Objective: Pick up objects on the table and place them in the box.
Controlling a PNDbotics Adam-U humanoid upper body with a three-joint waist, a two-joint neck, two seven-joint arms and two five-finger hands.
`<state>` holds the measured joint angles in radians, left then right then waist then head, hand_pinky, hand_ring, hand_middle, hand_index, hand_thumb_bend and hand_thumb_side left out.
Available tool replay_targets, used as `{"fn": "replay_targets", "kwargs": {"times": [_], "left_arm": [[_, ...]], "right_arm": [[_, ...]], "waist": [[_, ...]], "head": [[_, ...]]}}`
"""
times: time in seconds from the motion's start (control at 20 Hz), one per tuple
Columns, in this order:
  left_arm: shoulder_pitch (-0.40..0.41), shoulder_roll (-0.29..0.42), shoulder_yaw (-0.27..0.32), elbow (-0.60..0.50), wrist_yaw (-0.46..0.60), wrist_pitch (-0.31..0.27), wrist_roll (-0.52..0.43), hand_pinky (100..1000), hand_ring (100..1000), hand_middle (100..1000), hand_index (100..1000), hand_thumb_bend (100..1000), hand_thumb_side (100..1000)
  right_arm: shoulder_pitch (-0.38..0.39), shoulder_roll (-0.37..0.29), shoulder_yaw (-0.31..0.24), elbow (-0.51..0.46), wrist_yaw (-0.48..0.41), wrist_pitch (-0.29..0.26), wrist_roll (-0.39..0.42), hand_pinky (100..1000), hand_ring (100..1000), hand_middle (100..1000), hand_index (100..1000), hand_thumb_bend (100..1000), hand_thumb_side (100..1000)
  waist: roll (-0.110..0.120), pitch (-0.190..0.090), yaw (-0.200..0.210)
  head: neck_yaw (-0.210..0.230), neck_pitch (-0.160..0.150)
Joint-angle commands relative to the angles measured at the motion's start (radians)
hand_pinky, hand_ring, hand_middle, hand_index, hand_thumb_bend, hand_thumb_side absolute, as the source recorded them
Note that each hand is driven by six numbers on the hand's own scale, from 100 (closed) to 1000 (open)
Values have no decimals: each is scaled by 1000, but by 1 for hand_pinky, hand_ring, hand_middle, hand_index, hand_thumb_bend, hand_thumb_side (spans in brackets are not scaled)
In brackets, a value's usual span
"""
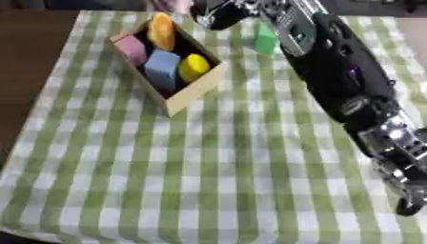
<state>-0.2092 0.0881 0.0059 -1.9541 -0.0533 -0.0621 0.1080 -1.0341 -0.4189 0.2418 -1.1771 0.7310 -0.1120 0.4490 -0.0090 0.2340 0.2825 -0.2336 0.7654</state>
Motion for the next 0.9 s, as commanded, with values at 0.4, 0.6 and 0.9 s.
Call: {"fn": "replay_targets", "kwargs": {"times": [0.4,0.6,0.9], "left_arm": [[3,16,15,-7,-17,3,2,669,561,718,778,137,780],[8,16,16,-6,-20,4,2,669,561,718,778,137,781],[14,15,16,-8,-22,4,1,669,565,720,779,134,782]], "right_arm": [[42,-86,-78,114,-44,1,-24,1000,1000,994,1000,100,333],[60,-102,-106,179,-43,9,-58,1000,1000,990,1000,100,415],[70,-108,-152,292,-41,32,-117,993,1000,979,1000,100,497]], "waist": [[3,-27,-15],[6,-26,-20],[11,-24,-24]], "head": [[13,5],[14,4],[6,-9]]}}
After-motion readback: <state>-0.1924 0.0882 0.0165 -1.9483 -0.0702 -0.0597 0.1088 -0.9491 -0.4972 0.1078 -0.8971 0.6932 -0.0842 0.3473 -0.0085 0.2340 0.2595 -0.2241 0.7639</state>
